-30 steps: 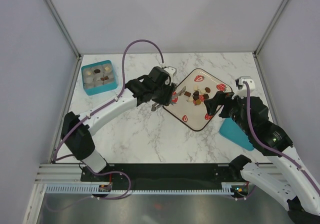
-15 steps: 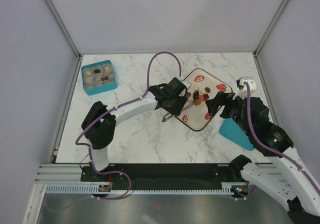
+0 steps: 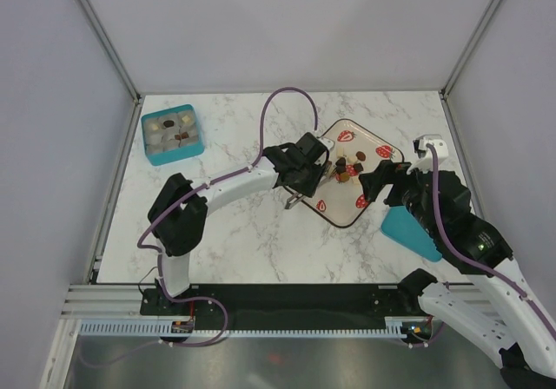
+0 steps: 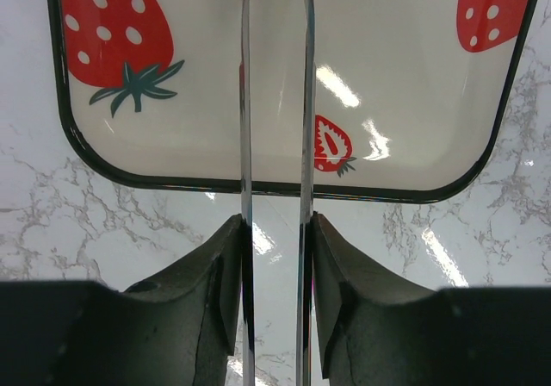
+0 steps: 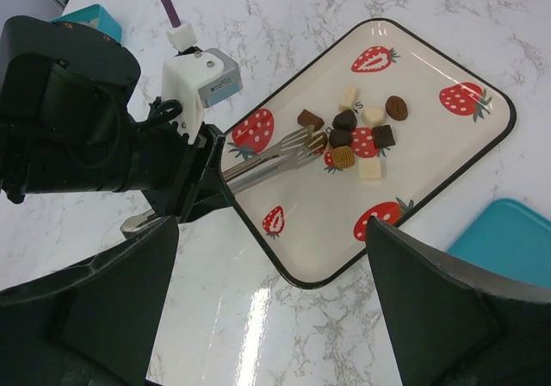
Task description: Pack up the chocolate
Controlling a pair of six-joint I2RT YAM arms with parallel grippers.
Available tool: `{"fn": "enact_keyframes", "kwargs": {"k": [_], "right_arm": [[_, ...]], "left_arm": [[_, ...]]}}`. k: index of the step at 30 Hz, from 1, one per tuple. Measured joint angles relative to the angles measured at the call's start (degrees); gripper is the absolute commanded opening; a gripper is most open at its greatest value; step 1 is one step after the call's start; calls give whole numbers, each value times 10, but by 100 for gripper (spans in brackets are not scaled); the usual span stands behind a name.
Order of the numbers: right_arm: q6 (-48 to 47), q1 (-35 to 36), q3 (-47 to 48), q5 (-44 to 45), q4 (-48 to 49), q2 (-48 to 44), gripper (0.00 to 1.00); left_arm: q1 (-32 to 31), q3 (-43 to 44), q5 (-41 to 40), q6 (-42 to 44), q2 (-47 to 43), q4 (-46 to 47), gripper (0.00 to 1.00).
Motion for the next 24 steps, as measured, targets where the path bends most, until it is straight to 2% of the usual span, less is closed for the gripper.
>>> {"fn": "enact_keyframes", "kwargs": {"k": [8, 15, 24], "right_arm": [[-3, 0, 0, 0, -2, -9, 98], [-3, 0, 0, -1, -4, -17, 98], [-3, 0, 0, -2, -4, -24, 98]], "left_arm": [[0, 30, -12, -12, -9, -47, 34], [13, 52, -30, -37, -74, -129, 33], [99, 52, -44, -50, -173, -167, 29]]}}
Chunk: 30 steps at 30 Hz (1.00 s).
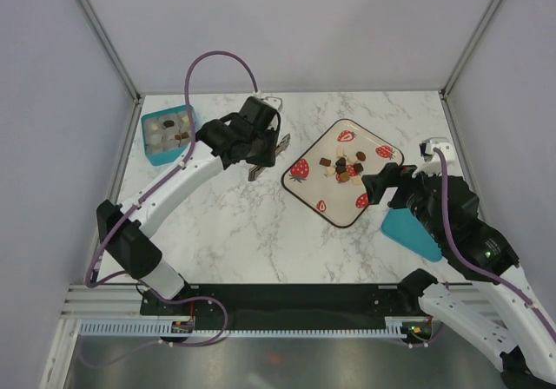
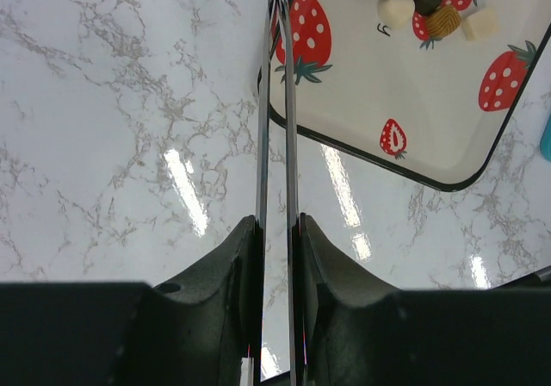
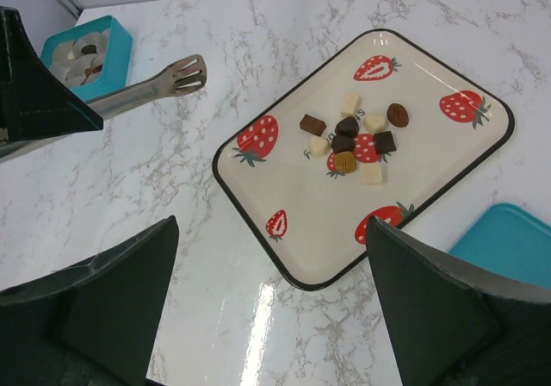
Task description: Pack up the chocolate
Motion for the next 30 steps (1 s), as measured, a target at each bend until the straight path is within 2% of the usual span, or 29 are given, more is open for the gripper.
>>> {"fn": "enact_keyframes", "kwargs": {"k": [10, 15, 19, 23, 30], "right_arm": [[0, 0, 0, -2, 0, -7, 98], [1, 0, -1, -2, 0, -8, 98], [2, 0, -2, -2, 0, -8, 98], [4, 0, -2, -2, 1, -8, 98], [4, 0, -3, -2, 1, -8, 98]], "left_arm": [[45, -8, 6, 0, -9, -12, 29], [68, -9, 31, 0, -11, -10, 35], [38, -24, 62, 0, -12, 12, 42], [-16, -31, 72, 1, 1, 41, 44], [-61, -18, 79, 10, 93, 82, 45]]}}
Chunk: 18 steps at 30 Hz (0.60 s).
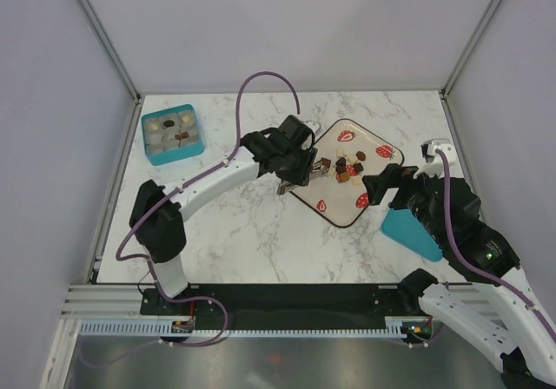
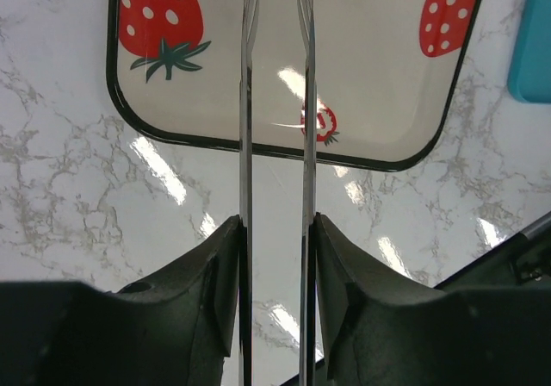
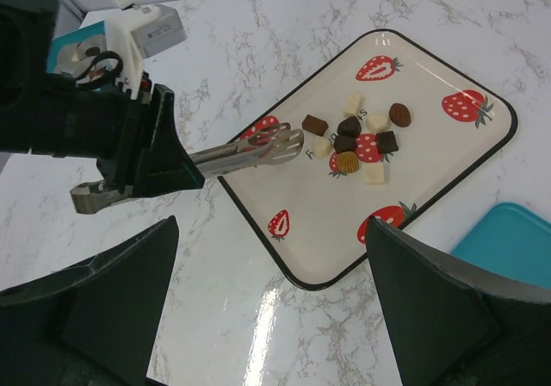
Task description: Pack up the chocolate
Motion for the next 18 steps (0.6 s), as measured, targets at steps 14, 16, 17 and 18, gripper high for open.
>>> {"fn": "enact_keyframes", "kwargs": {"k": [14, 16, 17, 18], "right_arm": [[-4, 0, -8, 3, 0, -3, 98], [-4, 0, -8, 3, 0, -4, 98], [-4, 0, -8, 3, 0, -4, 98], [-5, 0, -9, 3, 0, -4, 98]], "left_arm": [[0, 41, -12, 9, 89, 15, 50], [-1, 41, -12, 11, 89, 16, 52], [-2, 41, -12, 11, 90, 16, 52], [-3, 41, -12, 11, 90, 17, 52]]}}
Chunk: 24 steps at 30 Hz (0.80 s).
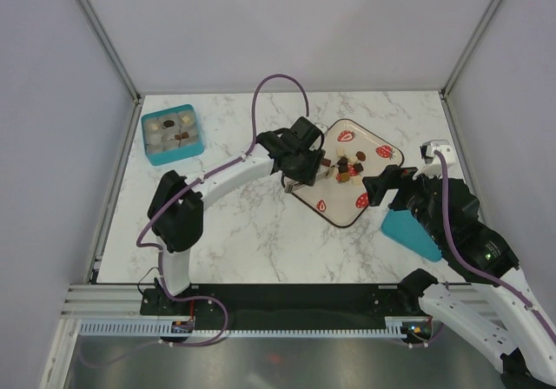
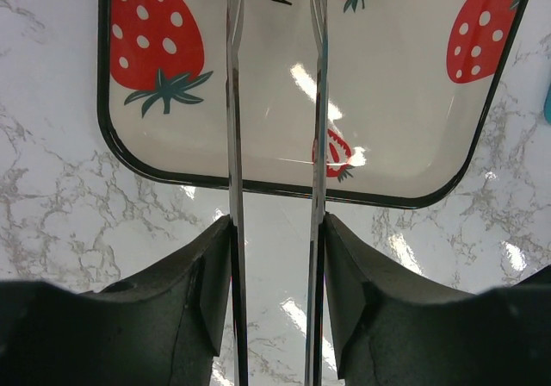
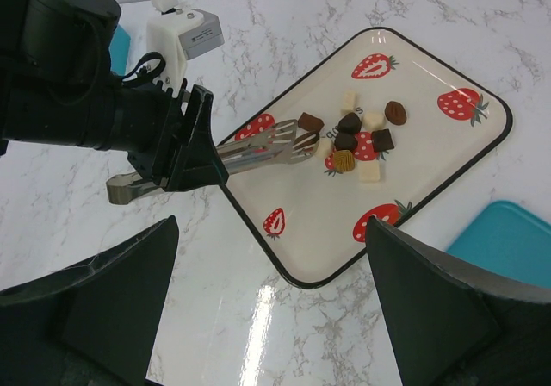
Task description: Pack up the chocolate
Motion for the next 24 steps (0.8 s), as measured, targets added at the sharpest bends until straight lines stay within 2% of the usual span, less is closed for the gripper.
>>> {"fn": "enact_keyframes", "kwargs": {"k": [24], "right_arm": [[0, 0, -5, 2, -1, -6, 98]], "left_arm": [[-17, 12, 3, 5, 36, 20, 52]]}}
